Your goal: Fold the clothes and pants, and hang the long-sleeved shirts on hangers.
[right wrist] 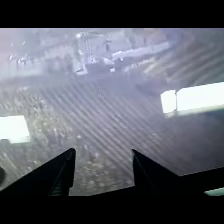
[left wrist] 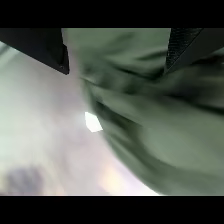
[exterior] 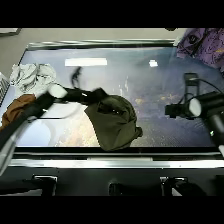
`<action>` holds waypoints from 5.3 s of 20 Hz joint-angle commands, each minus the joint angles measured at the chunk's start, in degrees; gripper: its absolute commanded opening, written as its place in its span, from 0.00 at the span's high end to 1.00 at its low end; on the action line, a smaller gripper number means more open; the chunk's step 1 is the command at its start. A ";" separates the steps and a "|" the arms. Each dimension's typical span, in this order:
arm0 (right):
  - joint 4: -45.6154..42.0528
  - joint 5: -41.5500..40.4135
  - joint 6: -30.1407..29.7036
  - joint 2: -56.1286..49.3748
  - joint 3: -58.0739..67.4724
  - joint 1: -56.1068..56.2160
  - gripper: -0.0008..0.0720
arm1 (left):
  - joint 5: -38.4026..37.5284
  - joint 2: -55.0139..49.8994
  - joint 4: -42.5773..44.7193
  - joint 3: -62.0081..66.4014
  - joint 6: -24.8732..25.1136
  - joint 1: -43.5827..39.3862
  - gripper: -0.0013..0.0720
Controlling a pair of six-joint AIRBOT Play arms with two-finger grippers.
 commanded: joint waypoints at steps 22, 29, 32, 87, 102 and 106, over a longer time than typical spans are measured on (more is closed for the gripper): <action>56.89 -17.68 -24.68 -13.66 -22.71 -1.16 0.95 | -8.13 -11.34 -2.60 -1.40 5.29 18.05 0.04; 56.26 -16.96 -22.71 -9.90 -22.71 -1.16 0.95 | -7.28 -17.84 -4.66 -1.33 7.91 12.94 0.06; 56.26 -16.68 -22.73 -8.48 -22.71 -1.16 0.95 | -5.73 -17.92 -5.90 -0.76 8.17 12.31 0.61; 32.48 12.66 -23.37 -37.20 37.64 -22.75 0.42 | -13.40 -13.42 24.59 10.19 -9.33 22.18 0.96; 59.19 -3.19 -39.12 -41.44 9.70 -20.74 0.31 | -16.92 -13.40 23.47 10.19 -9.33 22.18 0.96; 59.36 -4.76 -38.91 -42.69 9.70 -17.66 0.34 | -17.92 -13.25 22.93 10.21 -9.35 22.21 0.94</action>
